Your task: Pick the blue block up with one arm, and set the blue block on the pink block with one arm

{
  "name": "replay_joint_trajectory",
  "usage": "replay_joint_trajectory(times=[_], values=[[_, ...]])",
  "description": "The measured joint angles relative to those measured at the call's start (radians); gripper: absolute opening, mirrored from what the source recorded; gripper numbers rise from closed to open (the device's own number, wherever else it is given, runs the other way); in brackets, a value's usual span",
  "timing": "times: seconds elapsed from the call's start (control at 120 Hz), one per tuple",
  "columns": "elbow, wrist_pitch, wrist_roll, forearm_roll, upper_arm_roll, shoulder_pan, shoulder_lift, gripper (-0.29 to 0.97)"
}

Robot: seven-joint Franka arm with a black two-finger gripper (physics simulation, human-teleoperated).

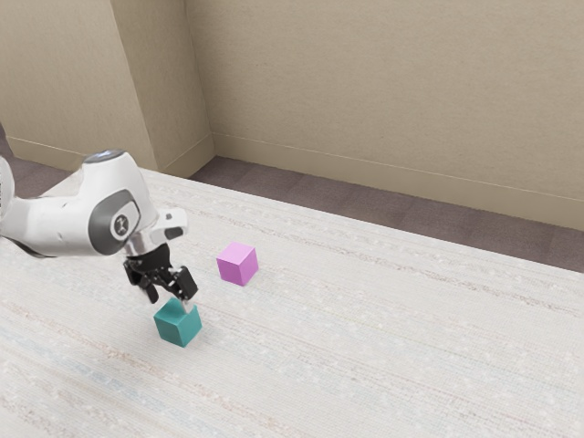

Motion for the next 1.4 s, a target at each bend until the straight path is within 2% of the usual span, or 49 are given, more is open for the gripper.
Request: replay_joint_trajectory(times=[0.142,0.375,0.533,0.825,1.2,1.4], values=[[0.029,-0.068,-0.056,0.071,-0.003,-0.041,0.013,0.68],[0.045,-0.13,-0.149,0.101,0.006,-0.006,0.021,0.68],[0.045,-0.123,-0.194,0.104,0.01,-0.008,0.037,0.68],[0.049,-0.028,-0.204,0.104,0.011,-0.011,0.063,0.68],[0.046,0.025,-0.148,0.095,0.008,-0.013,0.079,0.68],[0.04,0.033,-0.123,0.065,0.008,-0.015,0.092,0.68]])
